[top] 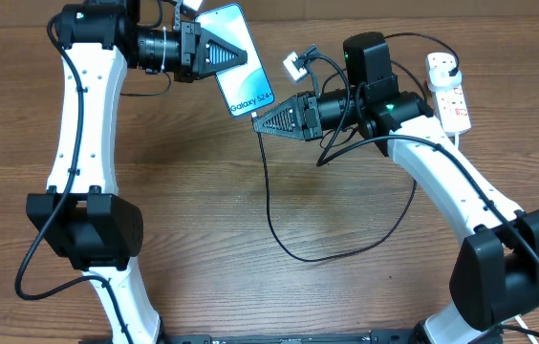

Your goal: Plug charger to phone and switch on socket

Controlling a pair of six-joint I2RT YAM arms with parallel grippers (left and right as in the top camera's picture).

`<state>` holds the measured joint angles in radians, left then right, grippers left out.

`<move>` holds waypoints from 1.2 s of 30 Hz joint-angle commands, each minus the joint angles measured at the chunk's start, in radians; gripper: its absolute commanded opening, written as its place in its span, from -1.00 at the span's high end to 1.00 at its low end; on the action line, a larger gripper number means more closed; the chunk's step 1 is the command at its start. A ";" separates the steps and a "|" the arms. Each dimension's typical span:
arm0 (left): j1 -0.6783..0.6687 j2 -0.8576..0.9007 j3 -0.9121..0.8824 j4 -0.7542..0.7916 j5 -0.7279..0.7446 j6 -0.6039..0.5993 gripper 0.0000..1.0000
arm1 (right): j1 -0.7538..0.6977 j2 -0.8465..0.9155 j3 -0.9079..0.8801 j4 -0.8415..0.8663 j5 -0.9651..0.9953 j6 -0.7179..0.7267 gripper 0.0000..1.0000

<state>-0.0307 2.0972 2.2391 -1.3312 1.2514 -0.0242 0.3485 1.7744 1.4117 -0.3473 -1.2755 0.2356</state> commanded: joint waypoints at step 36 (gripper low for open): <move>0.004 0.008 0.021 -0.085 0.024 0.108 0.92 | 0.004 0.001 -0.002 0.029 -0.009 0.000 0.93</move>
<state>-0.0189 2.0972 2.2395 -1.4063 1.2480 0.0406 0.3553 1.7744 1.4075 -0.3332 -1.2865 0.2352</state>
